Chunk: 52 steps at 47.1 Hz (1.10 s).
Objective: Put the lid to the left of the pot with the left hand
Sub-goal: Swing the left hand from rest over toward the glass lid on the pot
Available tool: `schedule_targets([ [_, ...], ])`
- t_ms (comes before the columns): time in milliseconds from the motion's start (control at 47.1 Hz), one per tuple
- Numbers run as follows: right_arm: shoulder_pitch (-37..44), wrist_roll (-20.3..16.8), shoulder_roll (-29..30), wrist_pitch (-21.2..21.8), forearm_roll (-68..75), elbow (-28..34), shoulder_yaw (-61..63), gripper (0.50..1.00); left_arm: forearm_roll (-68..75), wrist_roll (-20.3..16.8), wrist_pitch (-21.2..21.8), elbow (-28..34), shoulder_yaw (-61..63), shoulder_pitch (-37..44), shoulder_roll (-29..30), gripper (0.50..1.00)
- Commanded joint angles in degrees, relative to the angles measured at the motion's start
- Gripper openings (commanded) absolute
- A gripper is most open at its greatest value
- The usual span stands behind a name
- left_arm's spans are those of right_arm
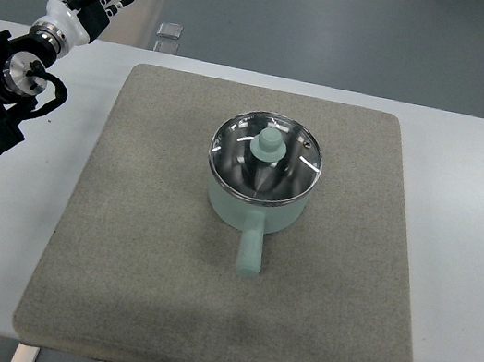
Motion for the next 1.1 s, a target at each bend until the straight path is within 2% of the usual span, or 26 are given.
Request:
schedule_targets([
  [0,0.0,0.0,0.0,0.0,0.0,0.0,0.0,0.921,0.0,0.0,0.0,0.0,0.08,0.0,0.01,0.999],
  [552,0.0,0.0,0.0,0.0,0.0,0.0,0.0,0.921,2.19,-0.26,-0.35,-0.26,2.89,-1.31,0.89,0.999],
  [764,0.0,0.0,0.0,0.0,0.0,0.0,0.0,0.921,13.43,-0.35,0.26,-1.23,6.76,-3.34,1.68,0.999],
  [1082,0.0,0.0,0.0,0.0,0.0,0.0,0.0,0.921,37.61,-0.35,0.26,-10.63,6.76,-7.03,5.9,0.999],
])
